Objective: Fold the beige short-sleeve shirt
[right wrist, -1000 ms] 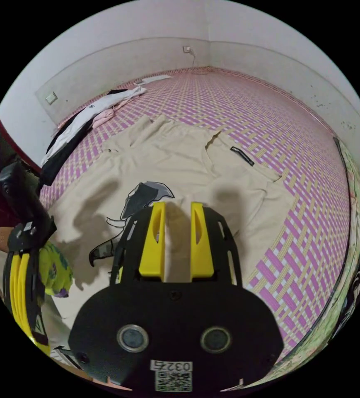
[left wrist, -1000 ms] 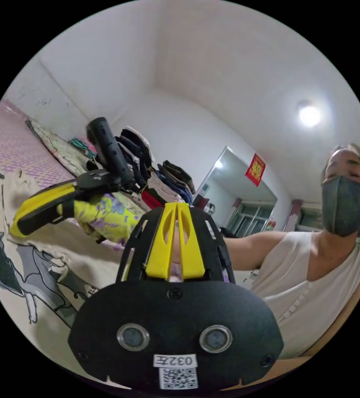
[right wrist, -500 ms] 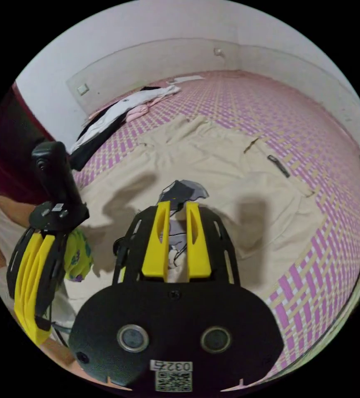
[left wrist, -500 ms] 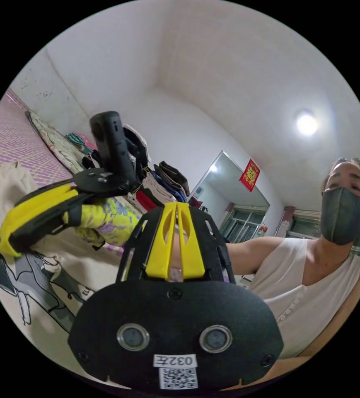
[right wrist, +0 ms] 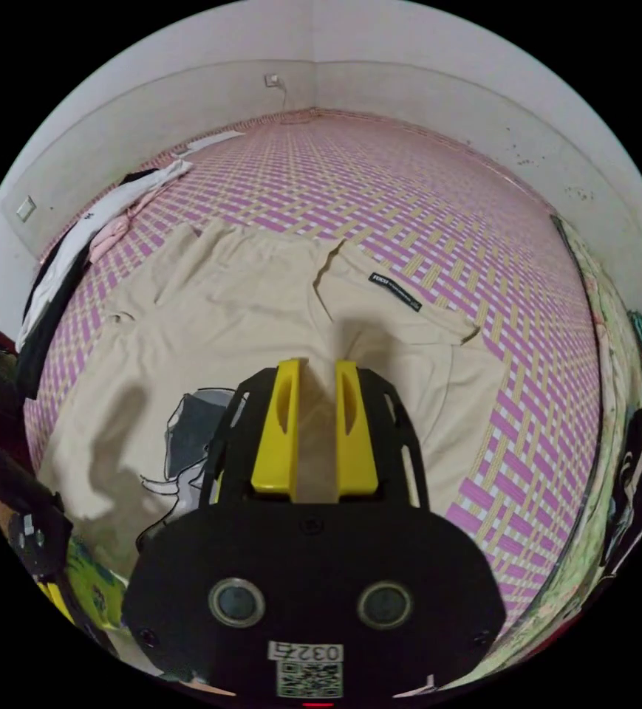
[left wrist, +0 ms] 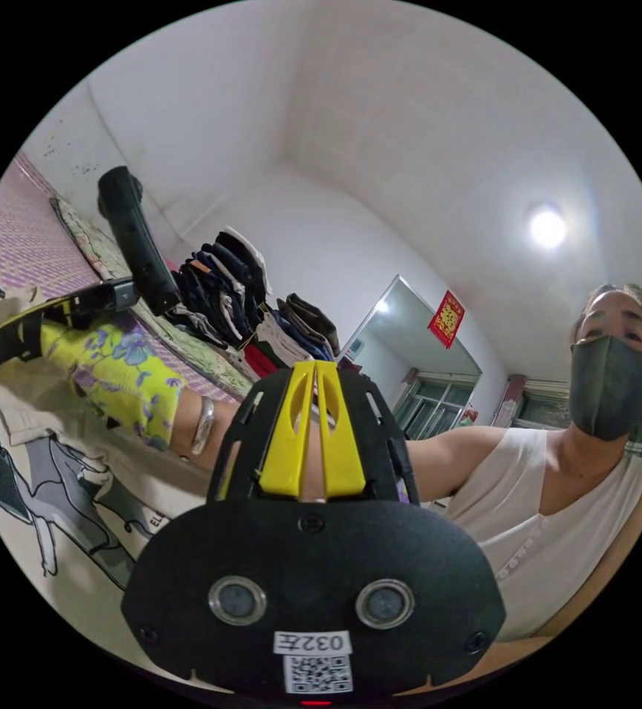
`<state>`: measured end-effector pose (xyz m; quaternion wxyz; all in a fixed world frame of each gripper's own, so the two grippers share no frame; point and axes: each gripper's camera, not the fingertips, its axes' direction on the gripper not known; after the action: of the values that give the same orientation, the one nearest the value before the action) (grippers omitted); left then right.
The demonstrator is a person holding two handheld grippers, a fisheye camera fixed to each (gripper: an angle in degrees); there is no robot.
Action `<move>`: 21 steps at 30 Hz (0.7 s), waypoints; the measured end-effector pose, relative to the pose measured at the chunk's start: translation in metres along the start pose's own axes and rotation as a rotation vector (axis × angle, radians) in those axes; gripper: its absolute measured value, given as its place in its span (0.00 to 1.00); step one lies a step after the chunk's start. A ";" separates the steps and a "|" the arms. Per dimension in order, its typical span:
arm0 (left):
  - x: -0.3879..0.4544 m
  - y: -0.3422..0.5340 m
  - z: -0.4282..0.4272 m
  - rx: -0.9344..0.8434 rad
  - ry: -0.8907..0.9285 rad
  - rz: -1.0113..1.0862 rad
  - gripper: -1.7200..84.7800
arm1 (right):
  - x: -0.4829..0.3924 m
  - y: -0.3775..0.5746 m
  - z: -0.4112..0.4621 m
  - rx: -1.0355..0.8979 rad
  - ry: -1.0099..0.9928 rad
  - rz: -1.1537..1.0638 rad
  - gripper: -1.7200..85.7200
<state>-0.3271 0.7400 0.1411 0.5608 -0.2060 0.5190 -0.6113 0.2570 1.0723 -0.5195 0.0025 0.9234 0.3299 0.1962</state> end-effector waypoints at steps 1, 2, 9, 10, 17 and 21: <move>0.001 -0.002 0.003 0.006 0.003 -0.002 0.01 | 0.001 0.001 0.002 0.001 0.012 0.011 0.06; 0.001 -0.003 0.005 0.008 0.005 -0.003 0.01 | 0.003 0.003 0.002 0.005 0.005 0.012 0.05; 0.008 -0.020 0.033 0.008 0.008 0.006 0.01 | 0.058 0.034 -0.022 0.233 -0.412 0.138 0.02; 0.009 -0.024 0.039 0.007 0.008 0.007 0.01 | 0.066 0.038 -0.023 0.274 -0.498 0.137 0.02; 0.012 -0.046 0.076 0.005 0.032 -0.009 0.01 | 0.073 0.034 0.000 0.211 -0.576 0.129 0.08; 0.017 -0.064 0.099 0.027 0.028 -0.008 0.01 | 0.058 0.047 -0.005 0.163 -0.504 0.130 0.07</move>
<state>-0.2797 0.6746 0.2280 0.5540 -0.1920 0.5177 -0.6230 0.3247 1.0704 -0.4877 -0.0023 0.9595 0.2734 -0.0673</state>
